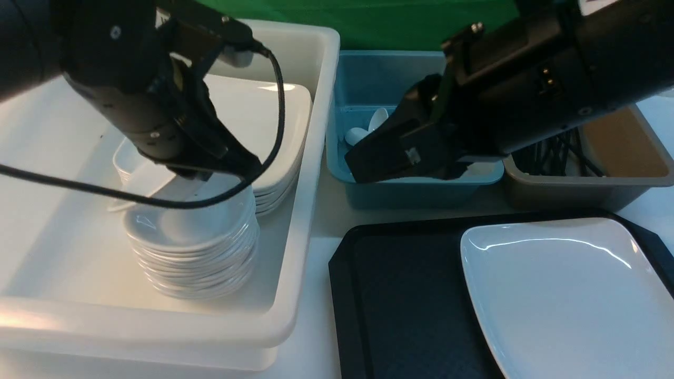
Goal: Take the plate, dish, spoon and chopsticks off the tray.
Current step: Use the left arm to put the small plate into the large storage box on the left, then use the left arm to grab a plate from the dinner plate
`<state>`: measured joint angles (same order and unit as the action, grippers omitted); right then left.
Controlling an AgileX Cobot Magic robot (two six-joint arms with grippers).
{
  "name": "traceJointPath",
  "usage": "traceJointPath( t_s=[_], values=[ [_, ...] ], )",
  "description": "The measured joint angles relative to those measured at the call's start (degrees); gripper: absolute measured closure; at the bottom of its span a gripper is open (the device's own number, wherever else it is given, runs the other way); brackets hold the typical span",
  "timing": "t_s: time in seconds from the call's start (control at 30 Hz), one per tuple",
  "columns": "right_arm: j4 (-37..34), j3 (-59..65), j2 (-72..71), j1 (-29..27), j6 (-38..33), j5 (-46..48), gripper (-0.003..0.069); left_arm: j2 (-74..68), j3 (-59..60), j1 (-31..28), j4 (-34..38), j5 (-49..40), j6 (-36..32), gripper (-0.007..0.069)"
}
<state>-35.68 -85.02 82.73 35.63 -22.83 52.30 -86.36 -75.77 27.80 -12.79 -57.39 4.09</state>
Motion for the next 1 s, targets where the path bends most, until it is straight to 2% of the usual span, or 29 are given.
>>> traceJointPath(
  t_s=[0.1,0.33,0.47,0.63,0.67,0.73,0.83,0.93,1.0],
  values=[
    [0.5,-0.04,1.07,0.04,0.89,-1.14,0.0632,0.0,2.87,0.06,2.5,2.29,-0.69,0.0596],
    [0.63,-0.25,1.07,0.04,1.0,-2.39,0.0634,0.02,5.28,0.21,3.32,4.51,-1.44,0.0577],
    [1.26,-0.25,1.07,0.04,1.0,-3.18,0.0634,0.02,5.41,0.21,3.39,4.45,-1.44,0.0501],
    [8.72,-0.25,0.21,0.04,5.17,-3.73,0.0633,0.02,4.02,0.21,3.4,3.16,-1.49,0.0222],
    [9.06,-0.25,0.11,0.04,5.36,-3.73,0.0633,0.02,4.02,0.21,3.4,3.16,-1.49,0.0222],
    [13.47,-0.25,-1.71,-0.18,7.3,-3.57,0.0631,0.02,0.64,0.21,5.0,0.26,-1.49,0.0116],
    [15.61,-0.25,-3.57,-1.18,7.87,-2.5,0.0631,0.02,-2.01,0.21,7.13,-1.82,-1.49,0.0078],
    [18.97,-0.25,-6.72,-5.92,8.25,1.62,0.0631,0.02,-5.89,0.21,12.14,-3.43,-1.49,0.0069],
    [21.66,-0.25,-8.32,-10.15,8.25,4.56,0.0631,0.02,-7.21,0.62,16.02,-2.83,-1.56,0.0095]
  ],
)
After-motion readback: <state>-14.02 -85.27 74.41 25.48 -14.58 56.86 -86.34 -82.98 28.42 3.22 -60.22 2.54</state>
